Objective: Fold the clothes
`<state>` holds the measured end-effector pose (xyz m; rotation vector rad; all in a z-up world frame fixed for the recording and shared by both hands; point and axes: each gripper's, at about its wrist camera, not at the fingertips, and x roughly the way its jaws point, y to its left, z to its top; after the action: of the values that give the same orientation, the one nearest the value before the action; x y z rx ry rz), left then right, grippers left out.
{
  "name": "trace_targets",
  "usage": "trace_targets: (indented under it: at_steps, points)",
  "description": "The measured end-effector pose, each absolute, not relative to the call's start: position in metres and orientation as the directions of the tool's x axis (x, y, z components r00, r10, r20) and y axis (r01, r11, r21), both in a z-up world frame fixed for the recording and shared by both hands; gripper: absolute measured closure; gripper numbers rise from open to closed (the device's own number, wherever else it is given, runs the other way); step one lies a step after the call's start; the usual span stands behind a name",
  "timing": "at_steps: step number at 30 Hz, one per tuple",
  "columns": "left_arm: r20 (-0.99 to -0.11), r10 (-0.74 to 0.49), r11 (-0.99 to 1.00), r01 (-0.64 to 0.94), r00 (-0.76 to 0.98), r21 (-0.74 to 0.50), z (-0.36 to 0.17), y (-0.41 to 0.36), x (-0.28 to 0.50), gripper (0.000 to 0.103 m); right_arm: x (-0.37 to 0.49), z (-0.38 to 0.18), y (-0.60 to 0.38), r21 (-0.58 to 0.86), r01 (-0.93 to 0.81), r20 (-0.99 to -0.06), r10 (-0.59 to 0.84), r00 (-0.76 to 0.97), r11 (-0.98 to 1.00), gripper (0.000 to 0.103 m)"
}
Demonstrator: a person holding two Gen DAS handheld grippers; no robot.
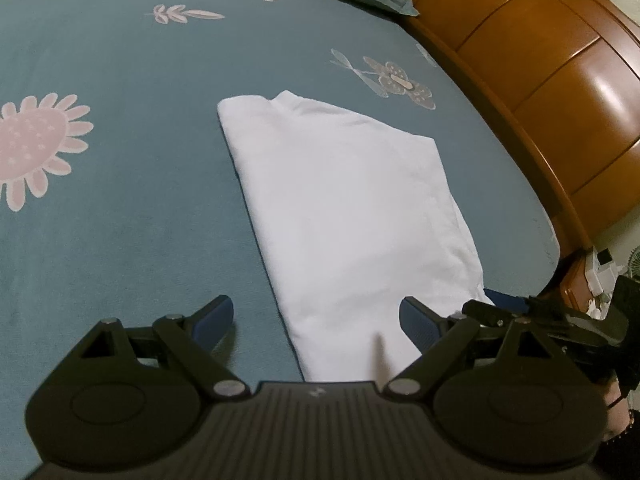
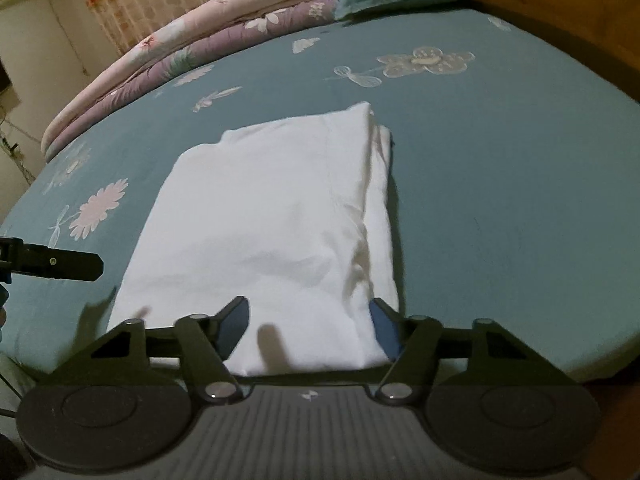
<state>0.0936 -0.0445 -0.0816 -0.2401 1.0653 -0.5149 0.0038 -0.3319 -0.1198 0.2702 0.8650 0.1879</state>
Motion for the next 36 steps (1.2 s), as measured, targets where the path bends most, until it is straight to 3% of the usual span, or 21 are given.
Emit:
trace_targets:
  at_steps: [1,2,3,5,9,14,21,25,26,27,29,36]
  points:
    - [-0.771,-0.513,0.856,0.288,0.377,-0.429,-0.082,-0.045,0.093,0.013,0.005,-0.12,-0.334,0.313,-0.046,-0.724,0.269,0.635,0.949,0.046]
    - [-0.77,-0.516,0.854,0.294,0.375,-0.429,-0.082,-0.046,0.093,0.013,0.006,-0.12,-0.336,0.312,-0.037,-0.727,0.264,0.634,0.949,0.057]
    - [-0.77,-0.518,0.852,0.299,0.373,-0.429,-0.082,-0.047,0.092,0.013,0.007,-0.12,-0.339,0.302,-0.027,-0.734,0.251,0.631,0.953,0.075]
    - [-0.769,-0.52,0.851,0.305,0.372,-0.428,-0.081,-0.047,0.092,0.013,0.008,-0.121,-0.343,0.267,-0.011,-0.753,0.216,0.621,0.964,0.095]
    - [-0.766,-0.519,0.852,0.305,0.38,-0.426,-0.079,-0.046,0.093,0.013,-0.004,-0.117,-0.353,0.266,0.021,-0.75,0.193,0.632,0.964,0.097]
    - [-0.76,-0.523,0.849,0.317,0.386,-0.423,-0.075,-0.047,0.096,0.013,-0.016,-0.102,-0.362,0.257,0.076,-0.727,0.141,0.672,0.963,0.093]
    - [-0.758,-0.513,0.854,0.326,0.403,-0.405,-0.069,-0.053,0.099,0.013,0.02,-0.1,-0.318,0.258,-0.11,-0.687,0.262,0.678,0.96,0.089]
    - [-0.752,-0.527,0.847,0.32,0.396,-0.425,-0.072,-0.046,0.102,0.013,0.026,-0.116,-0.341,0.253,0.001,-0.725,0.189,0.662,0.967,0.092]
    - [-0.746,-0.539,0.84,0.314,0.39,-0.443,-0.073,-0.044,0.105,0.013,0.021,-0.114,-0.353,0.313,0.018,-0.705,0.219,0.674,0.95,0.087]
    - [-0.74,-0.552,0.833,0.308,0.385,-0.461,-0.075,-0.041,0.108,0.013,0.017,-0.111,-0.361,0.337,0.039,-0.695,0.22,0.685,0.941,0.068]
    - [-0.731,-0.568,0.823,0.288,0.379,-0.49,-0.079,-0.038,0.114,0.013,0.014,-0.105,-0.371,0.34,0.063,-0.693,0.205,0.691,0.939,0.046]
    - [-0.727,-0.57,0.819,0.191,0.384,-0.541,-0.093,-0.029,0.135,0.013,0.056,-0.114,-0.404,0.585,0.04,-0.635,0.427,0.644,0.81,0.046]
